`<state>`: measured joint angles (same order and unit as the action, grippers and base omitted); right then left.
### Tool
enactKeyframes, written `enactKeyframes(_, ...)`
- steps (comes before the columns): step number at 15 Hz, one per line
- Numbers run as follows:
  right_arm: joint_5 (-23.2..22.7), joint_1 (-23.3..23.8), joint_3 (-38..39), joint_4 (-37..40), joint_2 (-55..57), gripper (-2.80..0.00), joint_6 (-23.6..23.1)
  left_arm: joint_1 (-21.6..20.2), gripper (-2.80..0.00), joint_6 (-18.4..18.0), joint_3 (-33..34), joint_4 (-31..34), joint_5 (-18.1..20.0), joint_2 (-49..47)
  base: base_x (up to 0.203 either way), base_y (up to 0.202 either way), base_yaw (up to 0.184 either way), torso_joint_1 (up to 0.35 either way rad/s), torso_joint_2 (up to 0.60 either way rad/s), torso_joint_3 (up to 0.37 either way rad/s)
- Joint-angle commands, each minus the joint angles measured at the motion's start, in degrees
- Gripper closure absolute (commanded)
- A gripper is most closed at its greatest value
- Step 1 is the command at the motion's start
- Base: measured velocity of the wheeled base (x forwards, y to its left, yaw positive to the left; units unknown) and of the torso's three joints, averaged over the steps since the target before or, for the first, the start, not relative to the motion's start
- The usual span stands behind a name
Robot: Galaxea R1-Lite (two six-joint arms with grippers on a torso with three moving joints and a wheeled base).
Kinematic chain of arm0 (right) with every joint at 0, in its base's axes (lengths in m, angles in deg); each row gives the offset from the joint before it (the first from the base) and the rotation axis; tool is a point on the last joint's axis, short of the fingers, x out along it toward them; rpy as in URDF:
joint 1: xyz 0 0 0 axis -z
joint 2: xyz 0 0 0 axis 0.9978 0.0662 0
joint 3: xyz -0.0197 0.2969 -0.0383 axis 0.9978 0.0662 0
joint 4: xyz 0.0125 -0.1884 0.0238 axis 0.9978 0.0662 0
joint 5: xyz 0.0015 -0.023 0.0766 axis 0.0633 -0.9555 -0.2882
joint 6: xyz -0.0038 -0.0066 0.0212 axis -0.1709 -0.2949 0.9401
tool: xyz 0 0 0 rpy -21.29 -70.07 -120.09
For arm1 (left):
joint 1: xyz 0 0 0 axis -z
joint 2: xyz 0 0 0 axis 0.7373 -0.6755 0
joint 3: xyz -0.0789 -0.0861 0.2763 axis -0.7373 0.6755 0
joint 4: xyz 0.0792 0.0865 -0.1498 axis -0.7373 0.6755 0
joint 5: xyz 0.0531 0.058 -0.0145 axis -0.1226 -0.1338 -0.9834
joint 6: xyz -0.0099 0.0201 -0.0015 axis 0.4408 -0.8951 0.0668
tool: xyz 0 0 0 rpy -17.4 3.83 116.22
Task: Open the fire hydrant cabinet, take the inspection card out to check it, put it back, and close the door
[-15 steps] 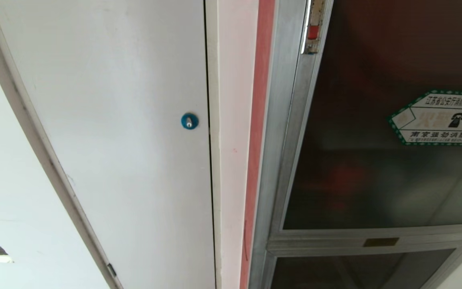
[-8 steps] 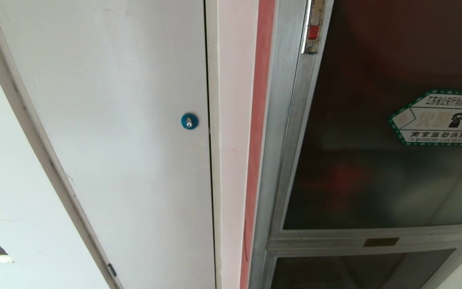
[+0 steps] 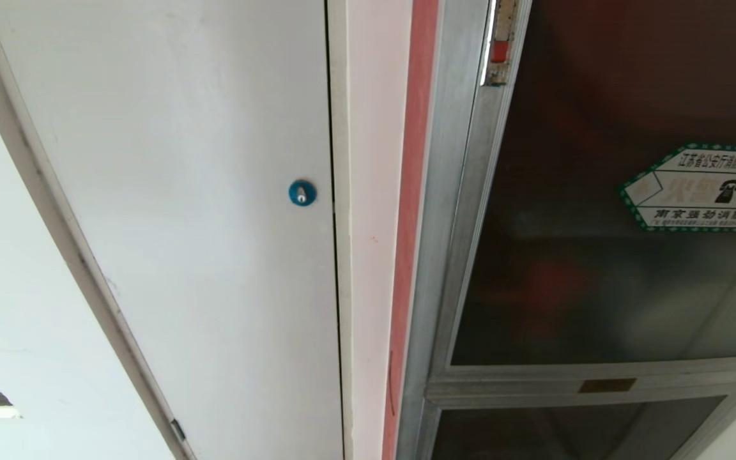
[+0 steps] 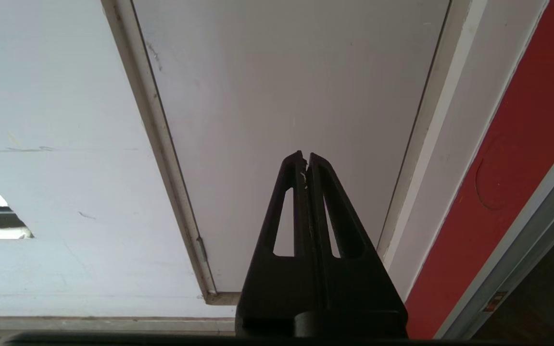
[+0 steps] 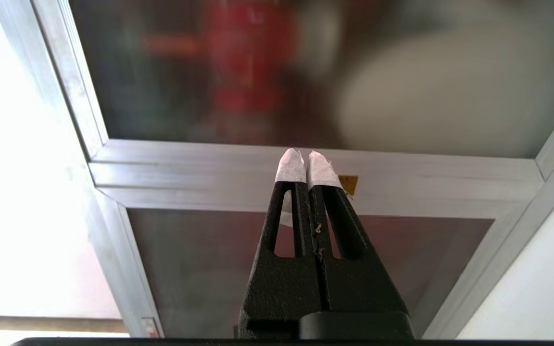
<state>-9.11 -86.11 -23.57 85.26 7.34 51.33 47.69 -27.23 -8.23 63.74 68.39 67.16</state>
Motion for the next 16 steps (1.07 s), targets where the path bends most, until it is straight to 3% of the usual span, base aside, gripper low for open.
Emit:
enactKeyframes(1, -0.2, 0.0, 0.2, 0.0, 0.1, 0.00, -0.1, 0.0, 0.00, 0.0, 0.6, 0.0, 0.0, -0.1, 0.000, 0.000, 0.000, 0.000, 0.00, 0.000)
enactKeyframes(4, -1.4, 0.0, -0.6, 6.1, 0.1, 0.00, 0.4, 0.0, 0.00, 0.0, 0.6, 0.0, 0.0, -0.1, 0.000, 0.000, 0.000, 0.000, 0.00, 0.000)
enactKeyframes(16, -1.8, 0.0, -0.7, 5.9, 0.1, 0.00, 2.5, 0.0, 0.00, 0.0, 0.6, 0.0, 0.0, -0.1, 0.000, 0.000, 0.000, 0.000, 0.00, 0.000)
